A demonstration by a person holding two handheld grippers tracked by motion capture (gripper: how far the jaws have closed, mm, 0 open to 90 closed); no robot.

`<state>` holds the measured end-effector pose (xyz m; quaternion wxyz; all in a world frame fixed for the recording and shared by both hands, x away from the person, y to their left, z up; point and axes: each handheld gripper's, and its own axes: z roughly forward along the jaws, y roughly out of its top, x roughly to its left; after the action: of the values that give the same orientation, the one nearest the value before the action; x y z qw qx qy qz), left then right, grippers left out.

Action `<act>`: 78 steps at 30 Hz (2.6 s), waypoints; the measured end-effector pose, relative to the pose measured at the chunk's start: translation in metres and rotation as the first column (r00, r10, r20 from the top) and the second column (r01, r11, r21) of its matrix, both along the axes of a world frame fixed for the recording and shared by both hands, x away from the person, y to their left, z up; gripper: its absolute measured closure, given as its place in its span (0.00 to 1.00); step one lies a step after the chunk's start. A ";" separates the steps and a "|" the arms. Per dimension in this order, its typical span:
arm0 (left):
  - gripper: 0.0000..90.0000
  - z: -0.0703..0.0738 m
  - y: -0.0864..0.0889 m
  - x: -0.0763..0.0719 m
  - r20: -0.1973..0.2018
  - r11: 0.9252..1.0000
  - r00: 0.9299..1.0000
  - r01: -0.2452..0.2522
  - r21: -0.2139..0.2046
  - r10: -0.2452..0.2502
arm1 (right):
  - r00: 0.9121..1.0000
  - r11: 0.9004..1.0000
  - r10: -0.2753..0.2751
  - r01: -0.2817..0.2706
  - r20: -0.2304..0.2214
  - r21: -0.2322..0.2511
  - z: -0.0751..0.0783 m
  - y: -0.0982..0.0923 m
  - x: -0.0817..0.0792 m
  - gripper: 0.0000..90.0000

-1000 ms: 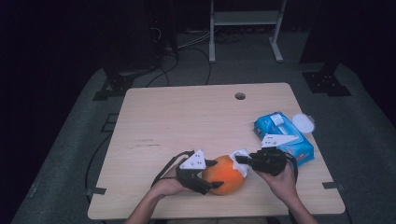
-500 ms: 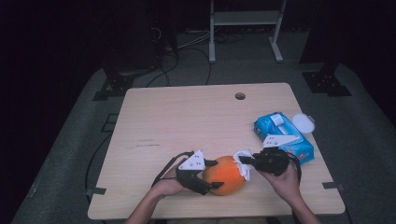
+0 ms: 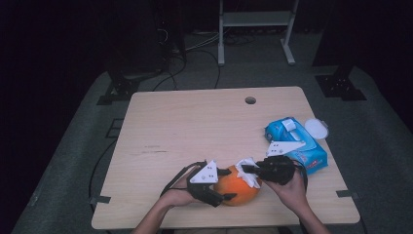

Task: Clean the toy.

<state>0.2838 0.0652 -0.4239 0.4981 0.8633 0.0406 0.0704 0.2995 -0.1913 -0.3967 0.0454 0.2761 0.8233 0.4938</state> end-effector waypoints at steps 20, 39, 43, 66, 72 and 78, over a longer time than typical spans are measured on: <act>0.33 -0.007 0.021 0.016 -0.094 0.998 0.994 -0.066 -0.024 0.063 | 0.997 0.995 -0.076 0.073 -0.035 -0.068 -0.010 -0.034 0.005 0.95; 0.24 -0.007 0.023 0.024 -0.152 0.990 0.982 -0.122 -0.072 0.110 | 0.999 0.998 -0.040 0.040 -0.012 -0.042 -0.008 -0.027 0.002 0.95; 0.29 -0.005 0.019 0.021 -0.135 0.992 0.986 -0.111 -0.057 0.102 | 0.998 0.998 -0.055 0.054 -0.041 -0.019 -0.011 -0.034 0.003 0.95; 0.33 0.003 -0.005 0.007 -0.073 0.990 0.989 -0.129 -0.057 0.125 | 1.000 1.000 -0.009 0.009 0.005 0.012 0.005 -0.010 -0.006 0.95; 0.25 0.002 -0.004 0.009 -0.071 0.989 0.991 -0.118 -0.085 0.112 | 0.999 0.999 0.035 -0.035 0.033 -0.002 0.011 0.003 -0.013 0.95; 0.11 -0.013 0.002 0.022 -0.144 0.986 0.983 -0.131 -0.101 0.115 | 1.000 1.000 -0.012 0.012 -0.006 0.023 0.004 -0.018 -0.003 0.95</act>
<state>0.3059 0.0675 -0.4369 0.5357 0.8331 0.1321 0.0389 0.2967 -0.2089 -0.3925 0.0428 0.2830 0.8160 0.5022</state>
